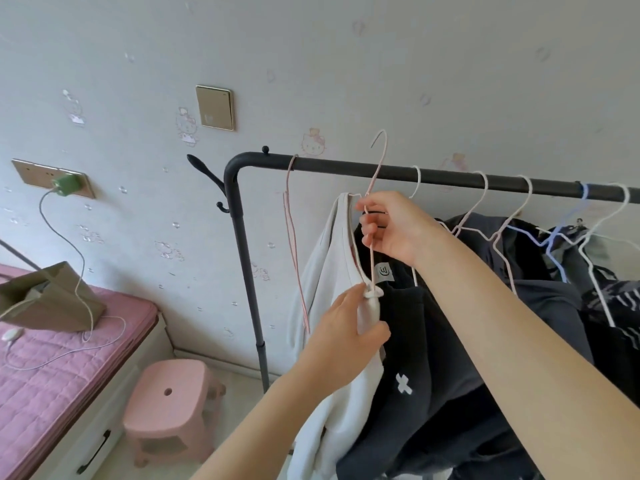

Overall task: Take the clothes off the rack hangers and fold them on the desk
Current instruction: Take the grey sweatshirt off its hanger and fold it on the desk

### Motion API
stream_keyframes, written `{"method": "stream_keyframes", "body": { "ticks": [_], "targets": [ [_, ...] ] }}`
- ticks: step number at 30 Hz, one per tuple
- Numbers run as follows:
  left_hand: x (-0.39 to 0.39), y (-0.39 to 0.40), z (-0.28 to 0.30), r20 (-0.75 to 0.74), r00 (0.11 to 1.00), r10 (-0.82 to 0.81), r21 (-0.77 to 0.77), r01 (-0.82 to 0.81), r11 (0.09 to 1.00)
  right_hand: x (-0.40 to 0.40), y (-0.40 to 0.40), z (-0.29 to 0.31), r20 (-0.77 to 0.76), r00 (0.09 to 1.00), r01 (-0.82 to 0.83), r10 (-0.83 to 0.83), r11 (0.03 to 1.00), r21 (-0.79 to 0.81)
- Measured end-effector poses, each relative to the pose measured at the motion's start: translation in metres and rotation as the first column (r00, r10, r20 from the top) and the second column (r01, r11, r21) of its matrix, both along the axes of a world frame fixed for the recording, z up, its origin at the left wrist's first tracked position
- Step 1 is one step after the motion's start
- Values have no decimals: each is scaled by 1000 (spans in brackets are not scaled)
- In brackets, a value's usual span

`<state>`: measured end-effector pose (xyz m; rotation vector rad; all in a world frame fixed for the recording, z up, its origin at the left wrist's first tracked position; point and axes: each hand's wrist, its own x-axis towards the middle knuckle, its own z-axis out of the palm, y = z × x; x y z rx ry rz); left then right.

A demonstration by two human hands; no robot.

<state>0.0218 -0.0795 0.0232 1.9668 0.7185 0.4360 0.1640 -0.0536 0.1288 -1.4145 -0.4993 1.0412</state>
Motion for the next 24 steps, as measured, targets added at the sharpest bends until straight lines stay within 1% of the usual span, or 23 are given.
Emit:
{"method": "stream_keyframes", "body": {
  "ticks": [3, 5, 7, 9, 12, 15, 18, 20, 22, 24],
  "targets": [
    [-9, -9, -9, 21, 997, -77, 47, 76, 996, -16, -20, 0, 44, 998, 49, -48, 999, -4],
    [-17, -17, -14, 76, 990, -115, 15, 114, 993, -30, -37, -4, 31, 995, 97, -97, 995, -2],
    [-24, -24, -17, 155, 982, -110, 0, 112, 994, -41, -54, -8, 40, 989, 143, -143, 989, -22],
    [-27, -29, -23, 173, 980, -94, -14, 98, 995, -56, -73, -13, 74, 982, 176, -173, 983, -48],
    [-28, -31, -29, 130, 991, -44, -55, 51, 997, -78, -105, -19, 143, 974, 187, -175, 979, -77],
    [-24, -35, -24, 11, 1000, -6, -113, 7, 994, -99, -138, -25, 232, 955, 217, -185, 969, -121],
    [-16, -35, -14, -51, 998, 42, -151, -49, 987, -108, -167, -33, 372, 897, 321, -240, 931, -173],
    [-11, -35, -11, -75, 992, 104, -124, -112, 986, -111, -188, -37, 427, 856, 394, -292, 903, -172],
    [-11, -34, -11, -52, 986, 157, -88, -161, 983, -112, -207, -38, 468, 806, 478, -363, 865, -151],
    [-15, -36, -11, -9, 987, 162, -53, -163, 985, -112, -226, -38, 508, 744, 561, -435, 819, -121]
  ]
}}
